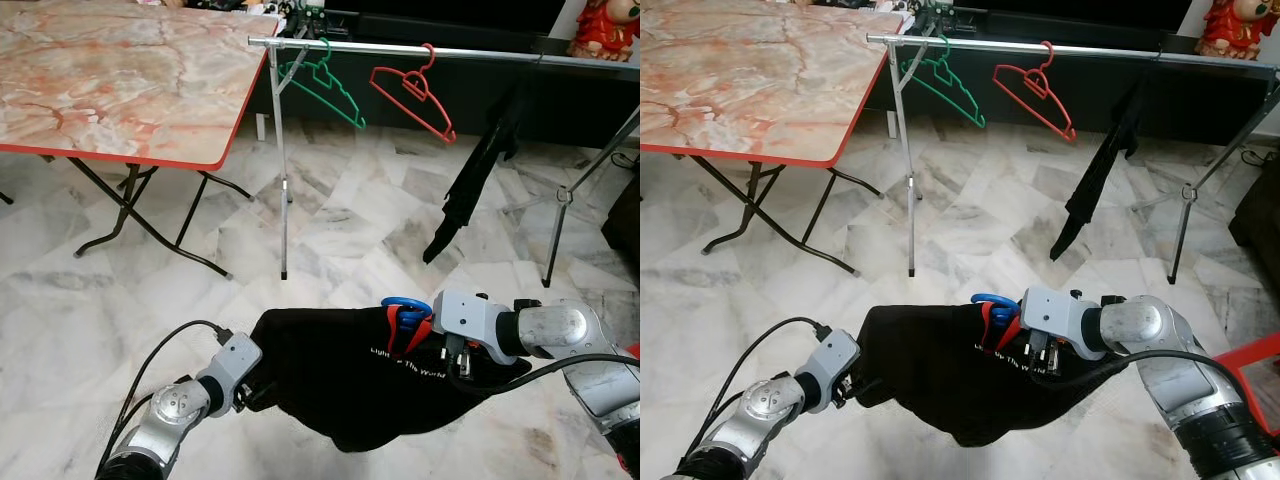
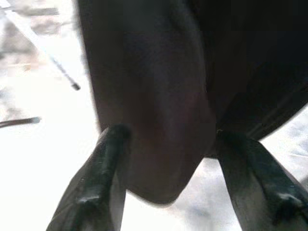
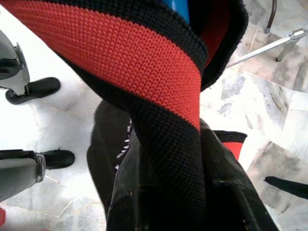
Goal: Hang hanger
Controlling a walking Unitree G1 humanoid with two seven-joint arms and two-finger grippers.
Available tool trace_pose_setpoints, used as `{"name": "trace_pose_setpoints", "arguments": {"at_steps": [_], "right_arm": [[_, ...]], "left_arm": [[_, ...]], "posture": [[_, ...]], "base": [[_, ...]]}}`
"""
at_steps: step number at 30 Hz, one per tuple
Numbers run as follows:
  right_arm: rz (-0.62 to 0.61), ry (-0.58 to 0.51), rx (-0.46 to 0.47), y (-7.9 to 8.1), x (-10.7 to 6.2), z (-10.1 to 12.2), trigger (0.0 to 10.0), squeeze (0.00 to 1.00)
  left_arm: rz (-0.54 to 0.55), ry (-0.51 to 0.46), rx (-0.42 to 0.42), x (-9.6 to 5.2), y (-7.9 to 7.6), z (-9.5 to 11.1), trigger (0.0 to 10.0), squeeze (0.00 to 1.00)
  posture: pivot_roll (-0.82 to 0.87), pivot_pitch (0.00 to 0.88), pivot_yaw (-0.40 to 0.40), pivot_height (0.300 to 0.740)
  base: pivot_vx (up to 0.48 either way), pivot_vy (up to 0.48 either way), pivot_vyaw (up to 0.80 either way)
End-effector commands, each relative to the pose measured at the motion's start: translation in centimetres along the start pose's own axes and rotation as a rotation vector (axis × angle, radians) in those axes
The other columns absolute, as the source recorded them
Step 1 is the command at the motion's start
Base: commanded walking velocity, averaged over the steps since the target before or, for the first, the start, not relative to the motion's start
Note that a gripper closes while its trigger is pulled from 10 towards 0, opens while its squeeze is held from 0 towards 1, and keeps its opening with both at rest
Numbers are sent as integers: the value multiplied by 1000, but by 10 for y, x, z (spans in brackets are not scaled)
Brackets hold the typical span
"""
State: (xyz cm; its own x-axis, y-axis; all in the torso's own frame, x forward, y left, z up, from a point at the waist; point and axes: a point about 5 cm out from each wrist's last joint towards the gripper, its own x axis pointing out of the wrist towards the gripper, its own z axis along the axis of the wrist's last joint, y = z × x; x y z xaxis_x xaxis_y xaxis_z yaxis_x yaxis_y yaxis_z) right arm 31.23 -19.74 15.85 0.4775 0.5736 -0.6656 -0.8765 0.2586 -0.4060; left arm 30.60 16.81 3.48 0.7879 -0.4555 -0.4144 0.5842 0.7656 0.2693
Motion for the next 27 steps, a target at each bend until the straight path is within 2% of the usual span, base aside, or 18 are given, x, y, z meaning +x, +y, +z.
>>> {"name": "trace_pose_setpoints", "arguments": {"at_steps": [1,3,10,17,25,27], "right_arm": [[-16,-39,-17,-2,-7,9,10000,0],[-16,-57,-20,-2,-7,13,10000,0],[10,-91,-24,6,-10,18,10000,0],[9,-104,-28,6,-13,22,10000,0],[1,-106,-25,5,-14,24,10000,0],[3,-107,-22,6,-14,24,10000,0]], "left_arm": [[26,50,7,1,0,-6,10000,0],[22,90,24,2,-2,-10,10000,0],[14,64,-1,6,-8,-5,10000,0],[60,53,0,10,-5,0,10000,0],[50,51,-6,12,-7,1,10000,0],[99,55,0,11,-4,1,10000,0]], "posture": [[12,134,-81,740],[9,131,-80,740],[5,130,-80,740],[-1,138,-80,740],[-2,144,-82,740],[-3,149,-85,740]], "base": [[0,0,0],[0,0,0],[0,0,0],[0,0,0],[0,0,0],[0,0,0]]}}
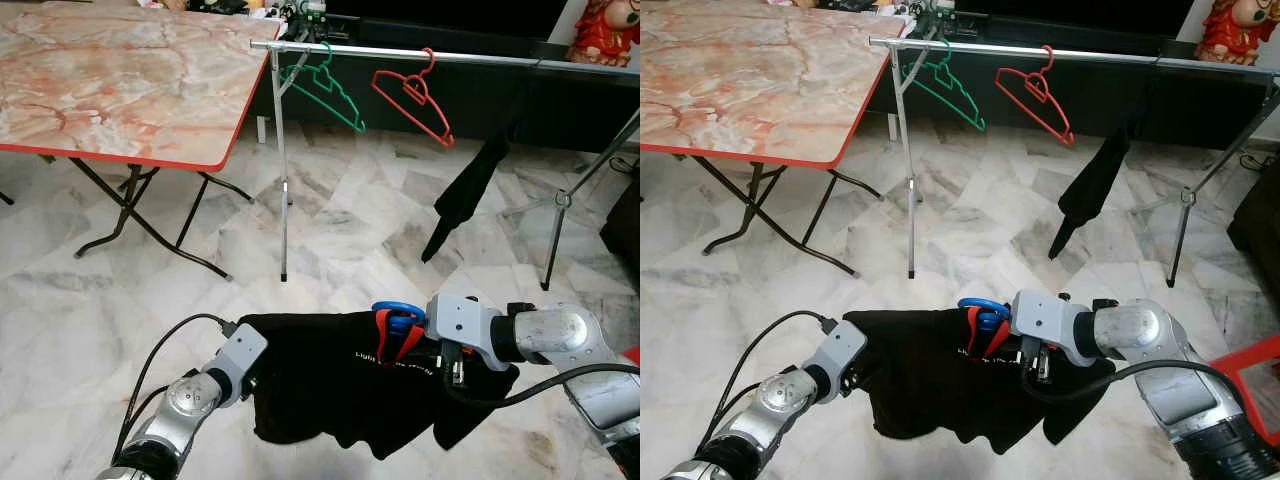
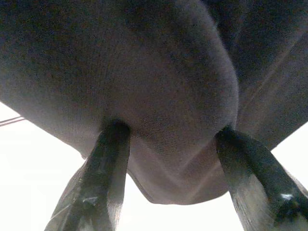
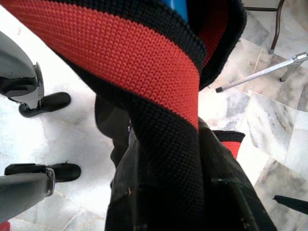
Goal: Hang hanger
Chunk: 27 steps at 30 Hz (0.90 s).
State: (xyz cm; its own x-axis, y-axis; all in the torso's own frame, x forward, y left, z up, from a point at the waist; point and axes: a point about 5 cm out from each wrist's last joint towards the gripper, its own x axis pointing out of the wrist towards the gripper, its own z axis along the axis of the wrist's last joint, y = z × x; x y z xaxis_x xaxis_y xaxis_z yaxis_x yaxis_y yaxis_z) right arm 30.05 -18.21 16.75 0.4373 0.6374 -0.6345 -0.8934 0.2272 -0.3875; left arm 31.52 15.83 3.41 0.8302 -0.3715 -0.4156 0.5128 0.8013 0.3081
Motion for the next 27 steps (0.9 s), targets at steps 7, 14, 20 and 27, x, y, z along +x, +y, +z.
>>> {"name": "trace_pose_setpoints", "arguments": {"at_steps": [7,14,20,27], "right_arm": [[-44,-30,-5,-6,-12,6,10000,0],[-39,-42,0,-6,-11,8,10000,0],[27,-67,-6,2,-14,9,10000,0],[64,-100,-12,7,-16,12,10000,0]], "left_arm": [[171,42,-69,-3,19,-6,10000,0],[185,27,-80,-4,20,-5,10000,0],[231,4,-101,-5,26,-4,10000,0],[147,-29,-122,-2,19,1,10000,0]], "posture": [[-3,153,-86,740],[0,157,-89,740],[-4,163,-90,740],[-4,168,-92,740]], "base": [[0,0,0],[0,0,0],[0,0,0],[0,0,0]]}}
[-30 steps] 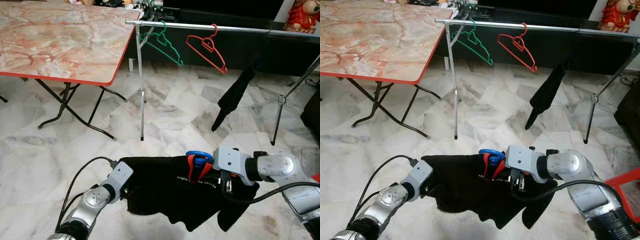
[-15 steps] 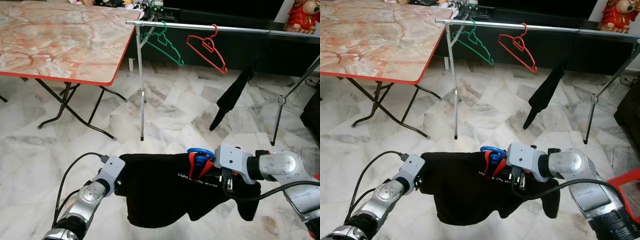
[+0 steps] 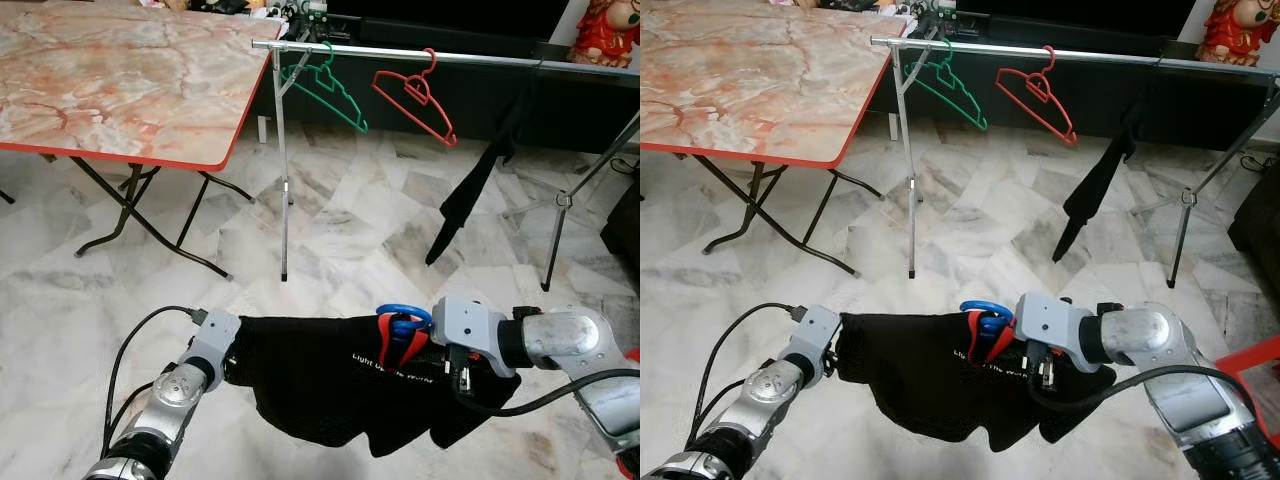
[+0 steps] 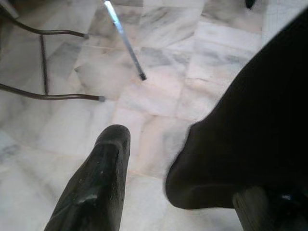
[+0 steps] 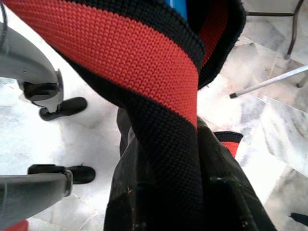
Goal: Hang hanger
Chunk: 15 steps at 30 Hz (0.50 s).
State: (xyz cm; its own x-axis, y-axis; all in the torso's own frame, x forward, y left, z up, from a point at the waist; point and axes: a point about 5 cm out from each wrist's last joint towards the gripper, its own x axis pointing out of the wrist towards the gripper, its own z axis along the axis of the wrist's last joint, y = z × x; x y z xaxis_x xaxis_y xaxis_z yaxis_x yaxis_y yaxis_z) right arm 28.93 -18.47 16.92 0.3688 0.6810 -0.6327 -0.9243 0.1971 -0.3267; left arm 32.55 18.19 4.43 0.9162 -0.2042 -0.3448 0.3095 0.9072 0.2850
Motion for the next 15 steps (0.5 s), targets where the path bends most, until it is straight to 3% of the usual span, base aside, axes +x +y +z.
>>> {"name": "trace_pose_setpoints", "arguments": {"at_steps": [1,2,3,4,6,15], "right_arm": [[-5,-61,-37,-1,-8,13,10000,0],[-6,-61,-39,-2,-8,13,10000,0],[-8,-62,-40,-2,-9,13,10000,0],[-9,-64,-41,-2,-9,13,10000,0],[-12,-65,-40,-3,-9,13,10000,0],[-35,-64,-38,-6,-9,13,10000,0]], "left_arm": [[-64,-14,-10,1,-10,1,10000,0],[-89,-20,-8,1,-13,1,10000,0],[-110,-24,-9,0,-15,1,5686,0],[-135,-28,-7,0,-19,0,2039,0],[-146,-25,0,0,-21,-1,0,0],[-136,-44,-7,-1,-18,0,0,0]], "posture": [[-4,168,-92,740],[-4,169,-92,740],[-5,169,-91,740],[-5,169,-92,740],[-4,170,-93,740],[1,169,-91,740]], "base": [[0,0,0],[0,0,0],[0,0,0],[0,0,0],[0,0,0],[0,0,0]]}}
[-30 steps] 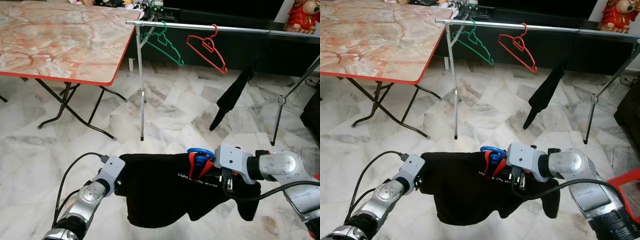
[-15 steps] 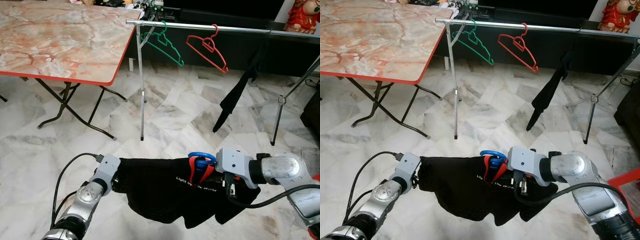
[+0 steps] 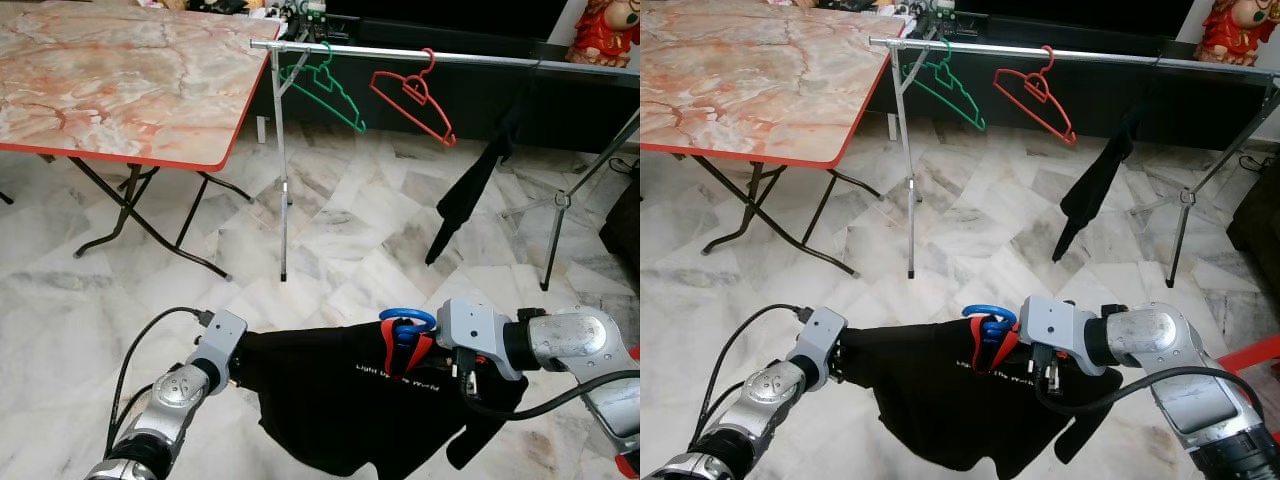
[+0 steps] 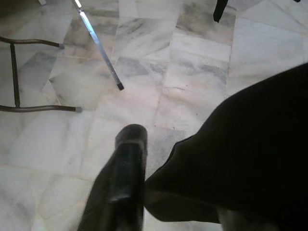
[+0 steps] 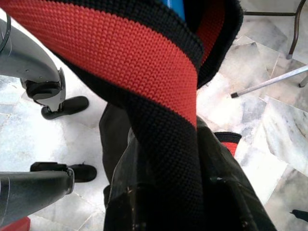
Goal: Hang hanger
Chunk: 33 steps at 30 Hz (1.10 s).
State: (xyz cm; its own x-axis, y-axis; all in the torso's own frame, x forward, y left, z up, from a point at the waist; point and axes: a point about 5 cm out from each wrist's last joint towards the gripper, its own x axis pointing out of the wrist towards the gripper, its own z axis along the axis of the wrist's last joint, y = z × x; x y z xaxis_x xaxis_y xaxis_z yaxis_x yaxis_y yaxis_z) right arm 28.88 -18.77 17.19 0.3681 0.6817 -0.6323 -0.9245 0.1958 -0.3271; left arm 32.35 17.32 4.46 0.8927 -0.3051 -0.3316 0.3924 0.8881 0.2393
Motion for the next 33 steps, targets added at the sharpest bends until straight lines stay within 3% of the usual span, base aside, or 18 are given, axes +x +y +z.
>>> {"name": "trace_pose_setpoints", "arguments": {"at_steps": [1,24,33], "right_arm": [[-36,-63,-37,-5,-5,13,10000,0],[-74,-54,-3,-10,3,8,10000,0],[-173,102,89,-16,6,-20,10000,0]], "left_arm": [[-39,0,8,0,-10,-4,0,0],[-18,4,14,0,-9,-4,0,0],[185,20,-6,-5,17,-6,0,0]], "posture": [[1,168,-90,740],[9,147,-80,740],[15,157,-85,740]], "base": [[0,0,0],[0,0,0],[0,0,0]]}}
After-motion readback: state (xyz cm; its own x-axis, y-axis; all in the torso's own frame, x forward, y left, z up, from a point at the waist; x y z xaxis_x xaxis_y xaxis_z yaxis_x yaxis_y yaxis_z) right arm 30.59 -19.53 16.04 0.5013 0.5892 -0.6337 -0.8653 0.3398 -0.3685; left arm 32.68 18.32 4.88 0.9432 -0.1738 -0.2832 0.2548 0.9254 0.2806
